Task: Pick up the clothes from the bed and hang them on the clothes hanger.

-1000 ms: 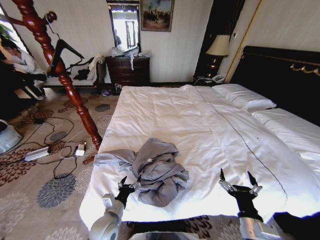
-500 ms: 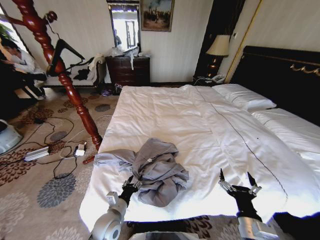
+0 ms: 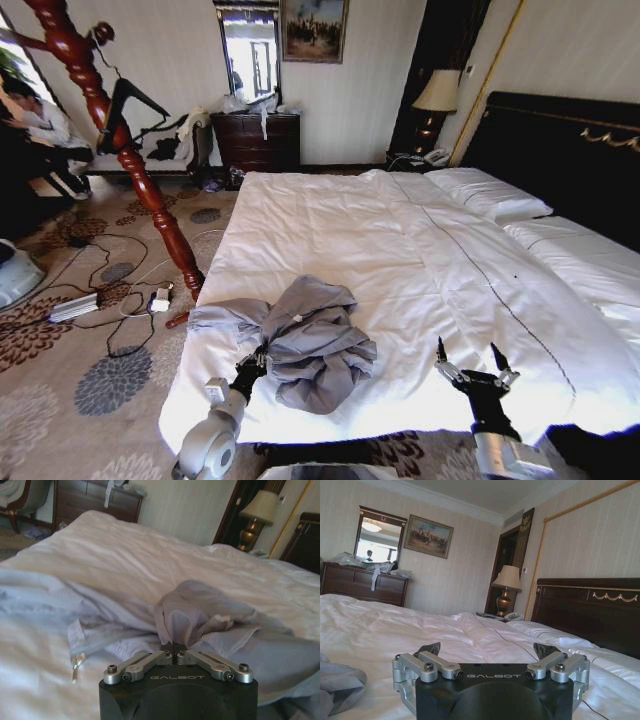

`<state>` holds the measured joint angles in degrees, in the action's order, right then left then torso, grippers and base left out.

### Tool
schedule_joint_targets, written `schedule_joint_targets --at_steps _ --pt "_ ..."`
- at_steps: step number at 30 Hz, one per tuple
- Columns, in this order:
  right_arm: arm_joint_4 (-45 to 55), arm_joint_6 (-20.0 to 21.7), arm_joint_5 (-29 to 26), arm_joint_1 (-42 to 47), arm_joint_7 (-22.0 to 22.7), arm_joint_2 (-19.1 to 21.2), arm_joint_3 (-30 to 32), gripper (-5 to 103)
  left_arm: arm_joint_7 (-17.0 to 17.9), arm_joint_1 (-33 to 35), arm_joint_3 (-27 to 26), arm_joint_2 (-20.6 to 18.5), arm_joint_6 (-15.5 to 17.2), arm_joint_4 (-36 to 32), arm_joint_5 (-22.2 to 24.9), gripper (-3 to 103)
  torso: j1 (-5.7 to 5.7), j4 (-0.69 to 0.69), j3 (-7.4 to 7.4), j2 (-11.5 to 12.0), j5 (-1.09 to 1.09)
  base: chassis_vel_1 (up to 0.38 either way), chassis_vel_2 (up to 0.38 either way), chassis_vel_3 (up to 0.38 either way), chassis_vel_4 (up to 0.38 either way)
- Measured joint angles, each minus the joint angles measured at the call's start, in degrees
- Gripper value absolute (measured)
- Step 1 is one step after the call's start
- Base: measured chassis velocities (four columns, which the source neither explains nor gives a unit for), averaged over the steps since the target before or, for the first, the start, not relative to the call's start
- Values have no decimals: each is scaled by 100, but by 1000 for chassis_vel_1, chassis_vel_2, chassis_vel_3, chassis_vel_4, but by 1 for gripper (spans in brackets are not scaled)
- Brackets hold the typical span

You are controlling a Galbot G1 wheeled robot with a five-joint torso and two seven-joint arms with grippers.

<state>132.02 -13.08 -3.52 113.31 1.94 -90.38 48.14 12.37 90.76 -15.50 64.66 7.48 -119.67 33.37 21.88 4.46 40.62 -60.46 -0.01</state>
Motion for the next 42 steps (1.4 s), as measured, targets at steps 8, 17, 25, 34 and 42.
schedule_joint_targets --at_steps 8,17,25,34,42 --pt "9 8 -11 -13 6 78 -58 100 51 -201 -694 -441 64 -574 468 0 0 0 0 0 0 0 0 0 0" --pt "20 72 -192 -58 17 344 -49 100 478 -554 -2084 -1207 388 -1004 1907 0 0 0 0 0 0 0 0 0 0" --pt "-30 204 -372 -165 37 569 -44 100 666 -448 -2804 -1340 643 -445 2287 0 0 0 0 0 1 0 0 0 0" --pt "-98 229 -355 -145 38 623 -63 100 882 -232 -2552 -892 1009 18 2006 13 -1 0 0 0 0 0 0 0 0" --pt "-137 236 -350 -164 75 608 -67 100 1081 -254 -2833 -954 1302 -1 2386 45 -1 1 0 0 1 0 0 0 0"
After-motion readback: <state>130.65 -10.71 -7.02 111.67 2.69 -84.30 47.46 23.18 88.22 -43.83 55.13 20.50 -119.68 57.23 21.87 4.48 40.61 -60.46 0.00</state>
